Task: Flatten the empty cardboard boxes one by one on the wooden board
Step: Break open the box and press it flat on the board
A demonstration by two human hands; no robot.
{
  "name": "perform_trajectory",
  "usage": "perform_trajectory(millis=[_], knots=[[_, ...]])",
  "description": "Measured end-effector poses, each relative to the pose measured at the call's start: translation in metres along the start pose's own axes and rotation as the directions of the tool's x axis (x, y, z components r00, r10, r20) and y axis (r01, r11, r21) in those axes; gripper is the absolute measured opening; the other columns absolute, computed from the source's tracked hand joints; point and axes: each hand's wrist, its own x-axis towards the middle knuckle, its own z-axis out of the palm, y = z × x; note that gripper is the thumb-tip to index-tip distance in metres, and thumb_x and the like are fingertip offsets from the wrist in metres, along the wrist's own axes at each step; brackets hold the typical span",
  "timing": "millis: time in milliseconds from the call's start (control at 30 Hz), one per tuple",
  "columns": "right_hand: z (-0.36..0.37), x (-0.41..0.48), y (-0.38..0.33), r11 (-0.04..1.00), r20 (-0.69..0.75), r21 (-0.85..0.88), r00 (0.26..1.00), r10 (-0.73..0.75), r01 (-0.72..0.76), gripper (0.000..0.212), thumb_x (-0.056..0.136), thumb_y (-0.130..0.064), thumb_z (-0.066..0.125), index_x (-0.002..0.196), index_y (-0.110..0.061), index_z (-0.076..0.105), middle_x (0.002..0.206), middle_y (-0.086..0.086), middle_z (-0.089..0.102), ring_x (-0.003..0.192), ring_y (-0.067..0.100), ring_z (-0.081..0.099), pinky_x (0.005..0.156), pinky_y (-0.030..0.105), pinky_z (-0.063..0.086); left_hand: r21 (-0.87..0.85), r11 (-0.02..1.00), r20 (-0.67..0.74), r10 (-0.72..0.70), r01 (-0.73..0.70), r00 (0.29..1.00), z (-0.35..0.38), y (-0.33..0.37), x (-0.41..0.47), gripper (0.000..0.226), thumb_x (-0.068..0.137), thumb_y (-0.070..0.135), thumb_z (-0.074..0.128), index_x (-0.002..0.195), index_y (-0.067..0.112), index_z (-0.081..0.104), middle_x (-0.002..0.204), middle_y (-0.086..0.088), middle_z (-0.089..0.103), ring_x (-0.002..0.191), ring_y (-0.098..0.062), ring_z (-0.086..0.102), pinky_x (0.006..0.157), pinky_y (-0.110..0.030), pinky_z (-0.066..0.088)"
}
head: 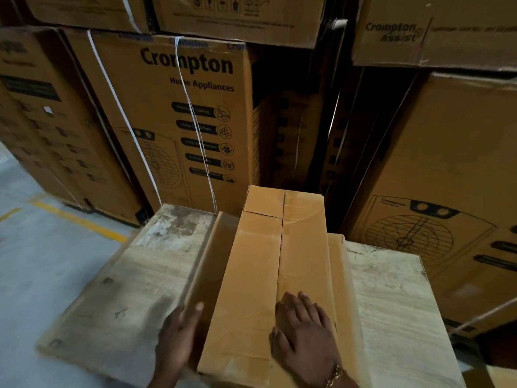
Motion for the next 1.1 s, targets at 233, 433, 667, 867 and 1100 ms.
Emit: perform_trajectory(millis=[233, 433, 667, 867, 1100], knots=[[0.007, 0.004, -0.005, 0.999, -0.106, -0.02, 0.994, 0.039, -0.042, 0.051, 0.07, -0.06, 0.053, 0.112, -0.033, 0.063, 0.109, -0.012, 0.057, 0.102, 0.017, 0.053, 0.086, 0.039, 0.05, 0.524, 0.61, 0.41, 0.431, -0.594, 0.804, 0.064, 0.094, -0.014, 0.117, 0.062, 0.1, 0.024, 0.156, 0.036, -0.002, 0.162, 0.006, -0.024, 0.15, -0.028, -0.016, 0.117, -0.055, 0.018], [0.013, 0.01, -0.015, 0.982, -0.189, 0.01, 0.964, 0.188, -0.19, 0.05, 0.066, -0.054, 0.054, 0.11, -0.03, 0.06, 0.098, -0.01, 0.054, 0.09, 0.019, 0.05, 0.077, 0.041, 0.046, 0.661, 0.541, 0.41, 0.319, -0.52, 0.854, 0.092, 0.111, -0.003, 0.129, 0.061, 0.095, 0.045, 0.152, 0.031, -0.02, 0.155, -0.005, -0.04, 0.144, -0.04, -0.03, 0.113, -0.068, 0.017], [0.021, 0.015, -0.014, 0.982, -0.23, -0.019, 0.957, 0.179, -0.189, 0.036, 0.082, -0.051, 0.045, 0.108, -0.029, 0.057, 0.101, -0.008, 0.052, 0.095, 0.018, 0.044, 0.079, 0.042, 0.039, 0.681, 0.506, 0.4, 0.348, -0.529, 0.848, 0.09, 0.121, -0.001, 0.124, 0.065, 0.086, 0.054, 0.155, 0.028, -0.007, 0.162, -0.008, -0.022, 0.148, -0.045, -0.004, 0.108, -0.056, 0.035], [0.02, 0.016, -0.015, 0.976, -0.199, -0.048, 0.959, 0.2, -0.214, 0.042, 0.086, -0.051, 0.036, 0.11, -0.023, 0.056, 0.101, -0.002, 0.052, 0.097, 0.021, 0.043, 0.082, 0.045, 0.037, 0.714, 0.453, 0.418, 0.335, -0.533, 0.844, 0.093, 0.123, 0.002, 0.122, 0.064, 0.088, 0.053, 0.155, 0.029, -0.002, 0.163, -0.012, -0.019, 0.147, -0.049, 0.001, 0.106, -0.059, 0.038], [0.006, 0.01, -0.008, 0.969, -0.22, 0.13, 0.947, 0.235, -0.21, 0.04, 0.083, -0.056, 0.036, 0.11, -0.033, 0.054, 0.109, -0.014, 0.062, 0.1, 0.014, 0.044, 0.083, 0.038, 0.026, 0.607, 0.595, 0.448, 0.292, -0.527, 0.845, 0.08, 0.145, 0.011, 0.114, 0.066, 0.088, 0.054, 0.155, 0.035, 0.007, 0.166, -0.006, -0.009, 0.148, -0.044, 0.012, 0.114, -0.052, 0.031]])
